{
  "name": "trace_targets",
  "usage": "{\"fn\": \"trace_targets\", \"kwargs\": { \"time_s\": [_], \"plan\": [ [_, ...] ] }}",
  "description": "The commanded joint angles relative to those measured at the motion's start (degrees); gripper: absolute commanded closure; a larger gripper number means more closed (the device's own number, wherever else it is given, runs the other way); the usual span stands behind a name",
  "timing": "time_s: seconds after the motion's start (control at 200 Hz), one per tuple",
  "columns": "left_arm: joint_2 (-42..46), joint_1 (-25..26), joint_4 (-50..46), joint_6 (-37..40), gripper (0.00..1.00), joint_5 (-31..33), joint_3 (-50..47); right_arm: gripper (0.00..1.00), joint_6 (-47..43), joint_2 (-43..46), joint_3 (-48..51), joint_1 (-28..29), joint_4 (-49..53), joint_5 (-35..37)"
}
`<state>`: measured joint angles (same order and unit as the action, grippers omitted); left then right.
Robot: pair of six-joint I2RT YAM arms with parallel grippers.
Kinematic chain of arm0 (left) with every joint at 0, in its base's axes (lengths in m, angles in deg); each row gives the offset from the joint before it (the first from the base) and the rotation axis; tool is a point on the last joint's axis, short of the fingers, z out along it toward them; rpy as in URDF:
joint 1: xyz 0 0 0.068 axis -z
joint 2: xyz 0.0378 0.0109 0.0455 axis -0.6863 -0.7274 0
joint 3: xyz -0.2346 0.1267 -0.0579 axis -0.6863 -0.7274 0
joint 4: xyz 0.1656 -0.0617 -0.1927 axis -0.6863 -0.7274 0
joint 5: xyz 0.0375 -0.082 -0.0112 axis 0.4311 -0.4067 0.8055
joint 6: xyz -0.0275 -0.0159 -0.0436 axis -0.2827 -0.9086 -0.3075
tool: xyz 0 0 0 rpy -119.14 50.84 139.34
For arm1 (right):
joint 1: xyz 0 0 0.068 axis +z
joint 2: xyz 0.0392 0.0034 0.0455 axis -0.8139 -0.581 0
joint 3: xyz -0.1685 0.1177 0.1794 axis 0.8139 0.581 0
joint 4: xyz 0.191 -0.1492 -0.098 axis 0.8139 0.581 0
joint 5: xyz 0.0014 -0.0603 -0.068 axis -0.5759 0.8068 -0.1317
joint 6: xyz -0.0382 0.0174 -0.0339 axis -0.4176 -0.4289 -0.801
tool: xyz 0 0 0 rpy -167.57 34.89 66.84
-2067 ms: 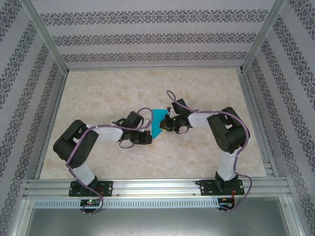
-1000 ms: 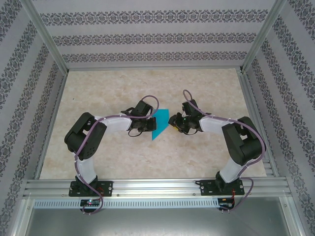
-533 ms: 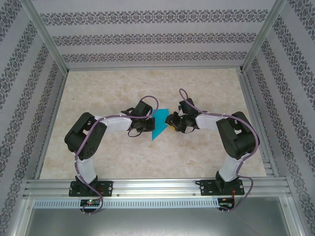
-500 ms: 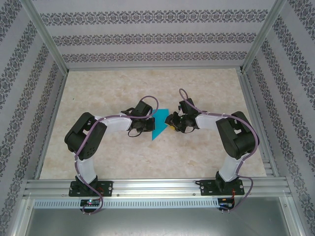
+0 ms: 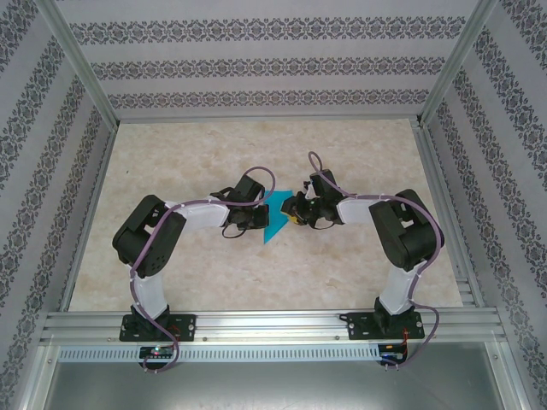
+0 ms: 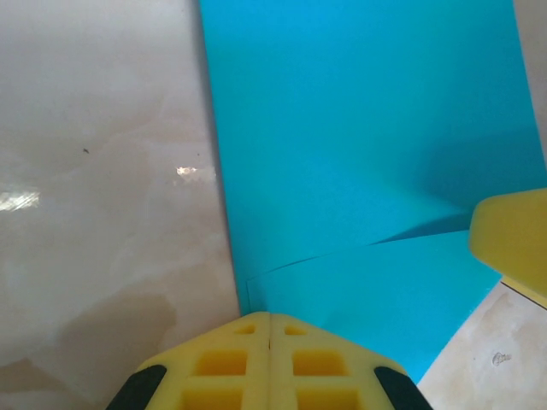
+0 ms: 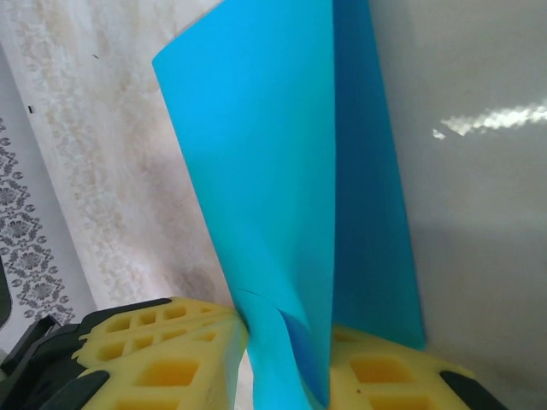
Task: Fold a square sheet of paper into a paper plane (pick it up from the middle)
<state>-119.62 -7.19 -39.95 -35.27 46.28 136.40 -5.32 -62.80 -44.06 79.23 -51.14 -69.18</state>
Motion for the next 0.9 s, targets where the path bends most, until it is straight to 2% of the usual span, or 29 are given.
{"fn": "trace_targets", "kwargs": {
  "time_s": [0.0, 0.07, 0.245, 0.46, 0.654, 0.894],
  "plan": [
    [-0.11, -0.02, -1.62, -0.77, 0.98, 1.44, -0.26, 0.72, 0.54, -1.41, 0.1, 0.74, -3.21, -2.04],
    [0.44, -0.26, -1.68, -0.83, 0.98, 1.36, -0.35, 0.74, -0.77, -2.66, -1.04, 0.74, -1.52, -2.95],
    [3.43, -0.98, -2.93, -0.14, 0.92, 0.78, -0.6, 0.96, -3.12, -2.66, -2.31, 0.48, 3.3, -1.82],
    [10.13, -1.54, -3.56, 3.23, 0.77, 0.89, -1.82, 1.0, -1.06, 4.81, -2.58, 2.16, 8.3, 6.54],
    [15.78, -2.34, 0.43, 7.5, 0.47, -1.11, -5.37, 1.0, 5.87, 10.95, -3.11, 6.11, 12.87, 18.66],
    [20.98, -3.05, 4.83, 14.32, 0.31, -1.62, -8.61, 1.0, 12.2, 10.88, -6.41, 9.65, 14.44, 26.1]
  ]
}}
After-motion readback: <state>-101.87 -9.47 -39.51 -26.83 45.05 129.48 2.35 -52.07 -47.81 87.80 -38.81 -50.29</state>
